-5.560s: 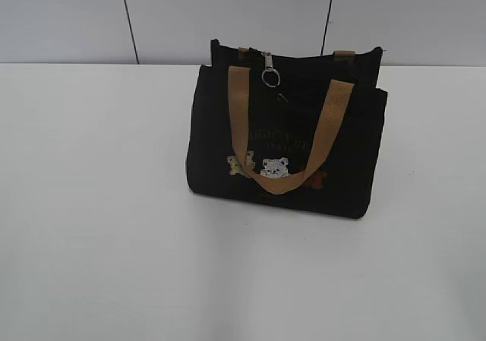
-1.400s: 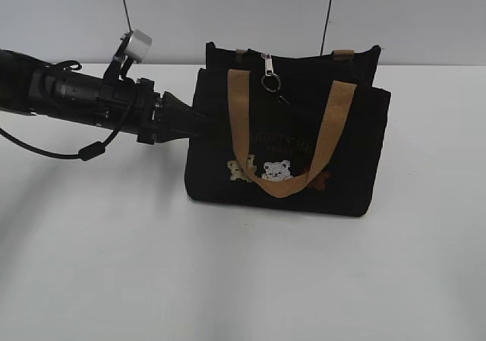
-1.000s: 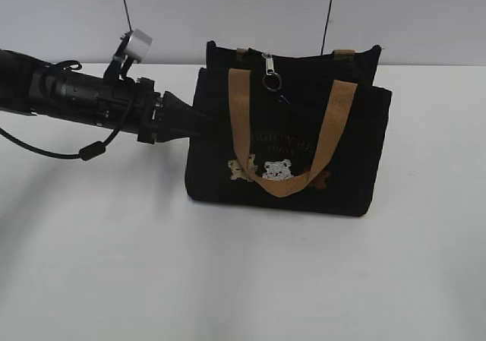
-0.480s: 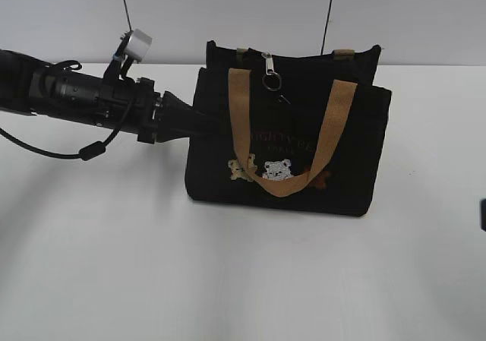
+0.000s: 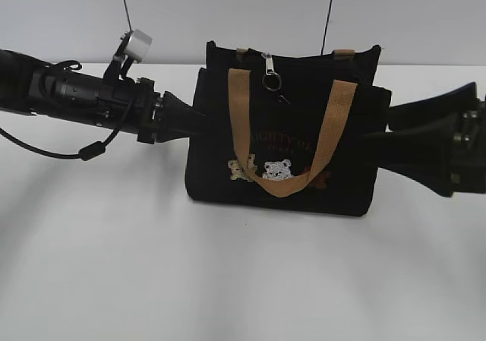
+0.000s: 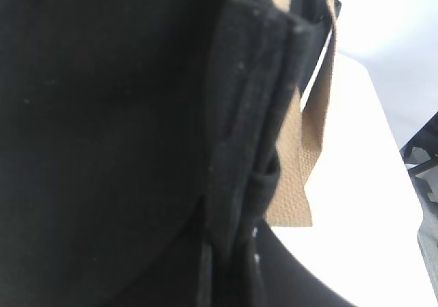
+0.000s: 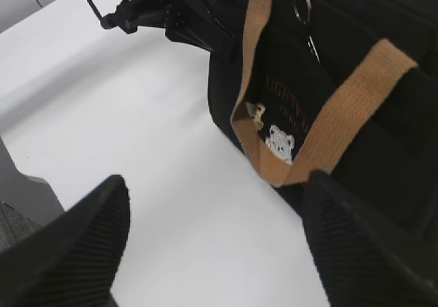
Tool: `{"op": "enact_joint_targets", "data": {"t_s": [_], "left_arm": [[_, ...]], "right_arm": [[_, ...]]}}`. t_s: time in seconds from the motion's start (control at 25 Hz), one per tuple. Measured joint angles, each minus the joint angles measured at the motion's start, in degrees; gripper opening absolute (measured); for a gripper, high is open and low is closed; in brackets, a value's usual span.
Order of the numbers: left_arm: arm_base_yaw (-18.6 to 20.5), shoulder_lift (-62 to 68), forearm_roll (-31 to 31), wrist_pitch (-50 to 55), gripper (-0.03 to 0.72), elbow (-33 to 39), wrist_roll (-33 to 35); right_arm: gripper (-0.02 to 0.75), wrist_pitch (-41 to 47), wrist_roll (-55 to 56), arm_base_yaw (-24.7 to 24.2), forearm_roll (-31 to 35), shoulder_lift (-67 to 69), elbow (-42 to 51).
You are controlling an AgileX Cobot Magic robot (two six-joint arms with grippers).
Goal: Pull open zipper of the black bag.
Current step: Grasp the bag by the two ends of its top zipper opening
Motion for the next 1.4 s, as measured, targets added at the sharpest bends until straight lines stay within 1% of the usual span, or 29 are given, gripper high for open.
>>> {"op": "enact_joint_targets", "data": {"t_s": [0.08,0.2,0.32,0.48,0.6,0.8,0.92,1.12,1.4], "left_arm": [[0.0,0.0,0.1,0.0,0.028,0.0,0.0],[0.0,0.0,0.5,0.0,0.028,0.0,0.0],[0.0,0.0,0.5,0.0,0.028,0.0,0.0],[0.0,0.0,0.5,0.0,0.028,0.0,0.0],[0.0,0.0,0.5,0.0,0.028,0.0,0.0],[0.0,0.0,0.5,0.0,0.028,0.0,0.0],[0.0,0.0,0.5,0.0,0.028,0.0,0.0],[0.0,0.0,0.5,0.0,0.028,0.0,0.0],[0.0,0.0,0.5,0.0,0.028,0.0,0.0]], "right_arm": [[0.592,1.0,-7.0,0.0,4.3,5.6,-1.5],[0.592,3.3,-12.5,0.3,7.4,12.8,-6.2],[0.592,3.4,-13.6,2.6,8.3,18.9,-13.0],[0.592,3.7,-13.9,7.3,8.7,26.3,-21.5],[0.592,3.8,-14.0,9.8,8.7,31.0,-25.6],[0.59,3.8,-14.0,10.9,8.7,36.2,-27.5],[0.564,2.9,-14.0,10.9,8.7,37.6,-27.5],[0.517,0.9,-14.0,10.9,8.7,38.3,-27.5],[0.503,-2.8,-14.5,11.0,9.8,38.3,-27.5]]}}
